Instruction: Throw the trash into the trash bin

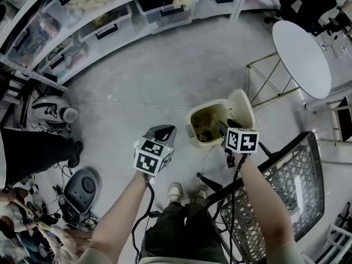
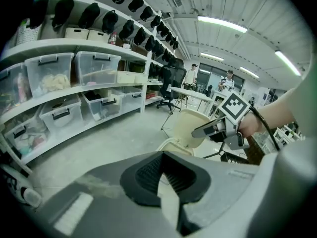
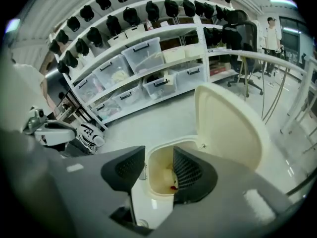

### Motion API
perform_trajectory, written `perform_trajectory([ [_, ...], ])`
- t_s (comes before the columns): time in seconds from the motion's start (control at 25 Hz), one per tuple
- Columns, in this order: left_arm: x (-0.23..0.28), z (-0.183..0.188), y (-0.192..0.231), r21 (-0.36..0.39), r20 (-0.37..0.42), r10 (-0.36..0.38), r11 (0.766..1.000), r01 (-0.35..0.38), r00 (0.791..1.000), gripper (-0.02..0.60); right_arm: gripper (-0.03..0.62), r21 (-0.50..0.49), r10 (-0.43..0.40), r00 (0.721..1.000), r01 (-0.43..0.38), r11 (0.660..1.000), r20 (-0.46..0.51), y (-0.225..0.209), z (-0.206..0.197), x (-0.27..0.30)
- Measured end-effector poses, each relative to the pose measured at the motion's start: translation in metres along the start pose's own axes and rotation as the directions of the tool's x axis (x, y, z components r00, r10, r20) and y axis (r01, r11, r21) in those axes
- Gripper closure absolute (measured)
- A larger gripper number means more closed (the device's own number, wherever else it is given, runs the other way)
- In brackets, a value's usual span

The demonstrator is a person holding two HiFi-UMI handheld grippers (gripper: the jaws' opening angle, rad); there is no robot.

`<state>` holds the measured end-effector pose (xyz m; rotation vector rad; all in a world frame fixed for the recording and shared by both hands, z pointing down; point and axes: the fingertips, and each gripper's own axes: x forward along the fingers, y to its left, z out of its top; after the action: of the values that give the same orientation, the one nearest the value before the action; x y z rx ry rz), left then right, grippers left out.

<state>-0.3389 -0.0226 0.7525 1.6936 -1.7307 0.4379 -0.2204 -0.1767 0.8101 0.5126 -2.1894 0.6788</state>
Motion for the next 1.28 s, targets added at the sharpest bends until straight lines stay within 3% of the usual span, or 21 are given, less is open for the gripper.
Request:
perform_trajectory([
  [0.2,-0.045,0.035,-0.01,0.013,0.034,0.024,1.0,-0.025,0.999,0.58,0.39,-0.065,0.041,0.993,-0.034,0.997,0.115,0.03,0.049,-0.072],
  [0.48,-0.116,0.098,-0.051,0.107,0.103,0.025,0.994,-0.036,0.994,0.58,0.373,-0.181,0.129,0.956,-0.083,0.98,0.262,0.092,0.107,-0.205],
  [0.68,-0.175,0.148,-0.075,0.165,0.164,0.04,0.984,-0.067,0.986,0.58,0.368,-0.219,0.184,0.9,-0.102,0.97,0.396,0.137,0.142,-0.308],
  [0.88,-0.225,0.198,-0.11,0.263,0.231,0.051,0.958,-0.113,0.972,0.58,0.367,-0.241,0.208,0.832,-0.093,0.966,0.514,0.156,0.167,-0.403],
  [1.12,-0.281,0.245,-0.155,0.356,0.322,0.044,0.92,-0.164,0.946,0.58,0.364,-0.248,0.204,0.762,-0.059,0.967,0.614,0.164,0.168,-0.49],
  [1.28,-0.318,0.27,-0.178,0.357,0.365,0.025,0.92,-0.165,0.931,0.58,0.362,-0.238,0.195,0.729,-0.046,0.97,0.656,0.173,0.167,-0.54],
])
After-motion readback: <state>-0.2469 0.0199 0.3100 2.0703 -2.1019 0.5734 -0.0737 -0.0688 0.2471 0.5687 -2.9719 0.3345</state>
